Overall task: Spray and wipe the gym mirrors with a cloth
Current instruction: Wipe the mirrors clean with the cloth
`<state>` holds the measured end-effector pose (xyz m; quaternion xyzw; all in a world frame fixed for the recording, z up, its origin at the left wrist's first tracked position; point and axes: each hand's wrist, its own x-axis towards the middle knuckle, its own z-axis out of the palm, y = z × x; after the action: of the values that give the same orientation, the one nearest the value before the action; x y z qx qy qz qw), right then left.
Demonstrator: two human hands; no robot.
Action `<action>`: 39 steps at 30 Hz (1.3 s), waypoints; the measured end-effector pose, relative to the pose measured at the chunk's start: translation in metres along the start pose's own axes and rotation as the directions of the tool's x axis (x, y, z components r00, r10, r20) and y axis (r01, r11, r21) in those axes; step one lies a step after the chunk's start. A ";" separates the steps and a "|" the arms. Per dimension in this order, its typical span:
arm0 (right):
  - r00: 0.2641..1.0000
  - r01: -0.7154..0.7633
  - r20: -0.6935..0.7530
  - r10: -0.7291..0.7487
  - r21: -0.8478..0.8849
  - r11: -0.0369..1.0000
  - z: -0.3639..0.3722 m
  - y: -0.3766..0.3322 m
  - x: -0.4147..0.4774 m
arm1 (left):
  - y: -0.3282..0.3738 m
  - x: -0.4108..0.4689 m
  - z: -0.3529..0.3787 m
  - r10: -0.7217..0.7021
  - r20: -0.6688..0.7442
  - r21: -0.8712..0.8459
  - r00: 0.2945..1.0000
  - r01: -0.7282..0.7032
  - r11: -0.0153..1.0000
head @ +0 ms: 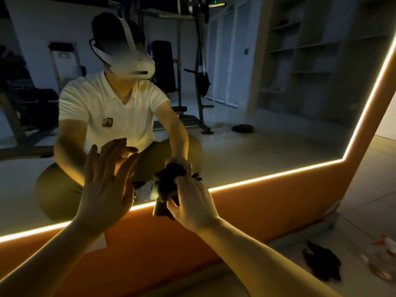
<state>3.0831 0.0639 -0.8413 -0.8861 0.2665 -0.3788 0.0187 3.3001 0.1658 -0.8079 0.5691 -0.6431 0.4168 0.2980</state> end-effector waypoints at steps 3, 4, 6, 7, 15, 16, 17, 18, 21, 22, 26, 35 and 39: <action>0.998 0.012 -0.058 -0.018 -0.095 0.995 -0.009 0.014 -0.001 | 0.002 0.002 0.005 -0.012 -0.017 0.015 1.000 0.012 1.000; 0.997 -0.015 -0.079 0.005 -0.135 0.991 -0.015 0.024 -0.001 | 0.003 0.003 0.006 -0.022 -0.025 0.014 0.999 0.023 1.000; 0.988 -0.148 -0.077 0.134 -0.217 0.965 -0.026 0.051 -0.002 | 0.005 0.006 0.009 -0.036 -0.042 0.011 0.998 0.037 0.999; 0.966 -0.257 -0.074 0.247 -0.245 0.935 -0.033 0.064 -0.002 | 0.005 0.007 0.010 -0.037 -0.049 0.012 0.998 0.037 0.999; 0.525 -0.807 -0.138 0.840 0.234 0.543 -0.063 0.120 0.006 | 0.007 0.008 0.007 -0.029 -0.064 0.026 0.998 0.030 0.999; 0.537 -0.779 -0.173 0.826 0.273 0.564 -0.062 0.109 0.014 | 0.007 0.008 0.006 -0.027 -0.061 0.025 0.998 0.029 0.999; 0.565 -0.737 -0.227 0.794 0.294 0.609 -0.060 0.093 0.022 | 0.008 0.009 0.005 -0.024 -0.061 0.021 0.998 0.025 0.999; 0.605 -0.678 -0.295 0.740 0.298 0.673 -0.057 0.076 0.029 | 0.007 0.009 0.004 -0.017 -0.064 0.014 0.998 0.017 1.000; 0.783 -0.405 -0.437 0.442 0.181 0.896 -0.046 0.026 0.041 | 0.006 0.015 0.001 0.008 -0.072 -0.010 0.997 -0.009 1.000; 0.860 -0.285 -0.409 0.305 0.111 0.952 -0.041 0.013 0.042 | 0.006 0.017 0.000 0.011 -0.073 -0.016 0.997 -0.012 1.000; 0.951 0.124 -0.261 -0.167 -0.173 0.977 -0.026 -0.003 0.033 | 0.009 0.021 0.000 0.010 -0.061 -0.028 0.998 -0.011 1.000; 0.782 -0.485 -0.519 0.346 -0.157 0.860 -0.080 0.106 0.043 | 0.008 0.021 0.003 0.005 -0.067 0.005 0.998 -0.005 1.000; 0.667 -0.652 -0.528 0.526 -0.071 0.755 -0.079 0.106 0.051 | 0.010 0.023 0.001 0.024 -0.072 0.051 0.997 -0.020 0.999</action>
<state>3.0093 -0.0385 -0.7763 -0.6233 0.5825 -0.5202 -0.0385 3.2862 0.1541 -0.7905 0.5539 -0.6274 0.4564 0.3022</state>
